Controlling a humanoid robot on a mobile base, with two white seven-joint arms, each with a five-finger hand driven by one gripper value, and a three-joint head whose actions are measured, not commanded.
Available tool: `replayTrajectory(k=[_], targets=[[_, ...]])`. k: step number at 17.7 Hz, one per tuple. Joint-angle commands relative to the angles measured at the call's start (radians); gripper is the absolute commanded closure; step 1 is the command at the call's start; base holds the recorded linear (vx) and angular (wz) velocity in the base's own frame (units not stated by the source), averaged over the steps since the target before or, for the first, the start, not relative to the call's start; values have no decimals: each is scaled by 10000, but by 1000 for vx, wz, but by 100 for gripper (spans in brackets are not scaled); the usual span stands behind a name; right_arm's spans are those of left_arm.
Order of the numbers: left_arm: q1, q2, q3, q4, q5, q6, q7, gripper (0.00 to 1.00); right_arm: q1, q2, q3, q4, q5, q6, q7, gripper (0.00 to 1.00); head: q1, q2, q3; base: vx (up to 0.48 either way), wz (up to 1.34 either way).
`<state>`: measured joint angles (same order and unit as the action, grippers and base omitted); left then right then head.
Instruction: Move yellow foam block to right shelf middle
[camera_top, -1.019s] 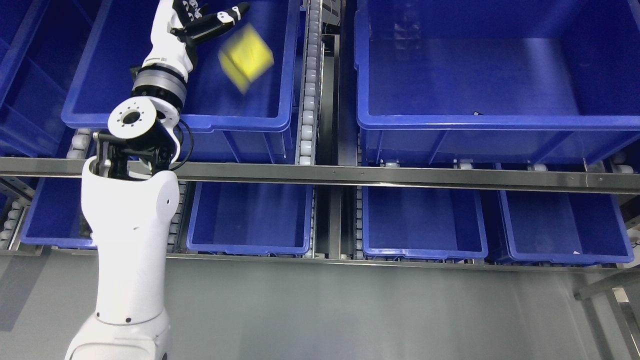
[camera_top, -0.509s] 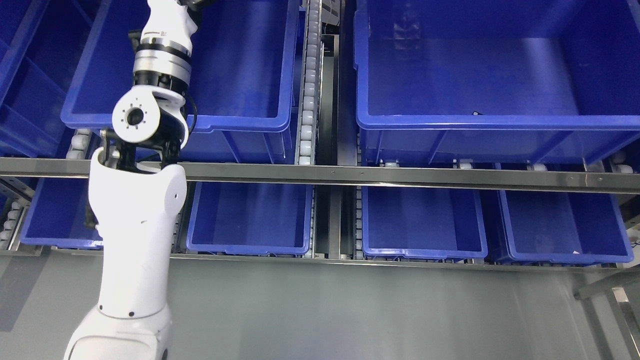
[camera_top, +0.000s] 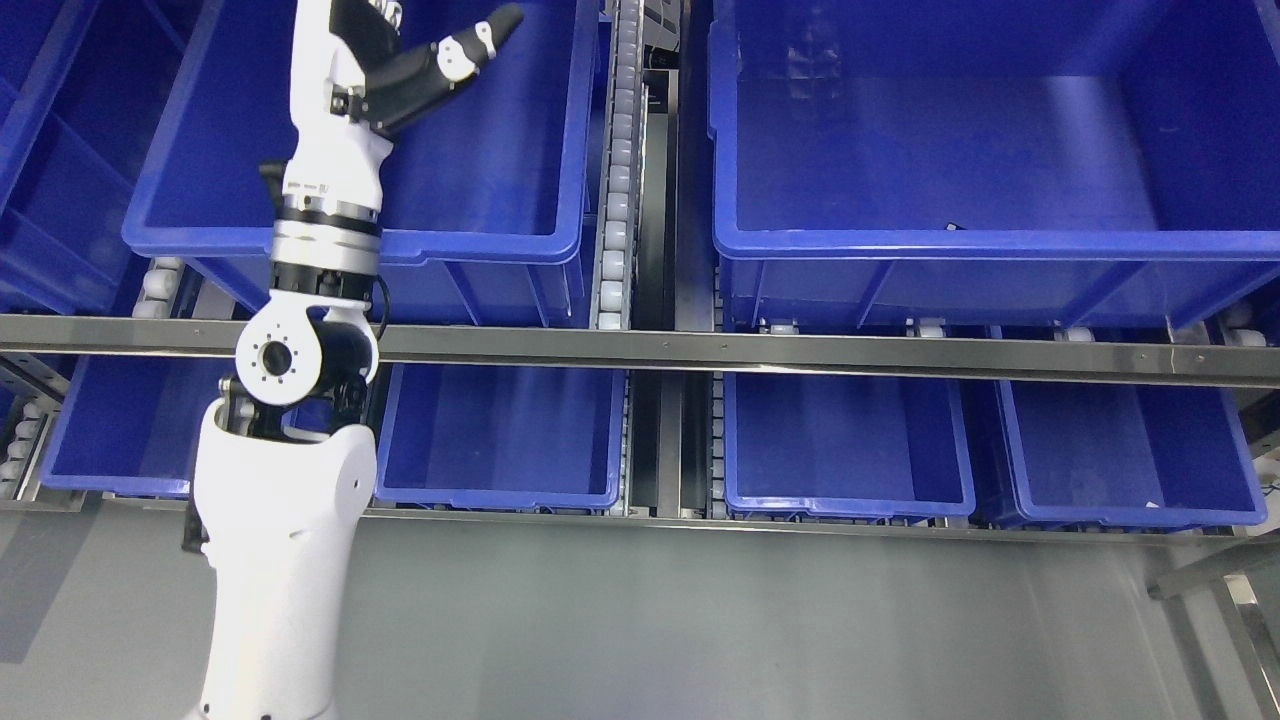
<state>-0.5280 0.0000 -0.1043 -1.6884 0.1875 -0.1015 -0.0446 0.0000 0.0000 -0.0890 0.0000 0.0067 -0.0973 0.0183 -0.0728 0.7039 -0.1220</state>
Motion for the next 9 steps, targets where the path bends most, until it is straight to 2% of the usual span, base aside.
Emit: replayTrajectory(k=[1,5,9], targets=[[908,383,598,-343,-4,-610,-290,0,-30,-175,0,-175,-67,7,1,0,0,0,0,0,0],[908,399,690,-343,-4,-489,-290,0,-30,-175,0,-175,-67,7,1,0,0,0,0,0,0],[709,246,706,-343,12,890,-290,1,-30,-175,0,-175,-67,7,1,0,0,0,0,0,0]])
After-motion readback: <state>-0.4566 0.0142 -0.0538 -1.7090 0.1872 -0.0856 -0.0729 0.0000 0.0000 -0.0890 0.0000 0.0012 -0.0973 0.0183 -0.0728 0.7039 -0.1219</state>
